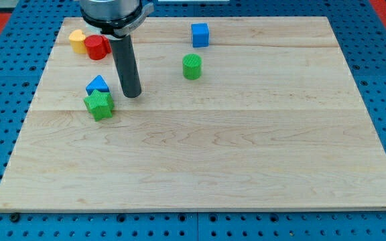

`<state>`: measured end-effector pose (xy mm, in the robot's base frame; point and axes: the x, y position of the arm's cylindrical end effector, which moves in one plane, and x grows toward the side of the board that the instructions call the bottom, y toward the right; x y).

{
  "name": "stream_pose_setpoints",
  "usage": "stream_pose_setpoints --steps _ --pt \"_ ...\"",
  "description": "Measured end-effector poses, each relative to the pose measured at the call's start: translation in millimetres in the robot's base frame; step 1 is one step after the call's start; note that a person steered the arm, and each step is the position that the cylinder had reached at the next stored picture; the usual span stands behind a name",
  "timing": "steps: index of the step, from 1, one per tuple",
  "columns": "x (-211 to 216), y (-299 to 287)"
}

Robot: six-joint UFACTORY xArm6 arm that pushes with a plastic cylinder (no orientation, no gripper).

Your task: Push the green circle into the green star

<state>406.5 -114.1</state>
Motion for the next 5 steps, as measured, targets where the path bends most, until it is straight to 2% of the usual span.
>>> stream_pose_setpoints --steps 5 --pt "7.8 -84.3"
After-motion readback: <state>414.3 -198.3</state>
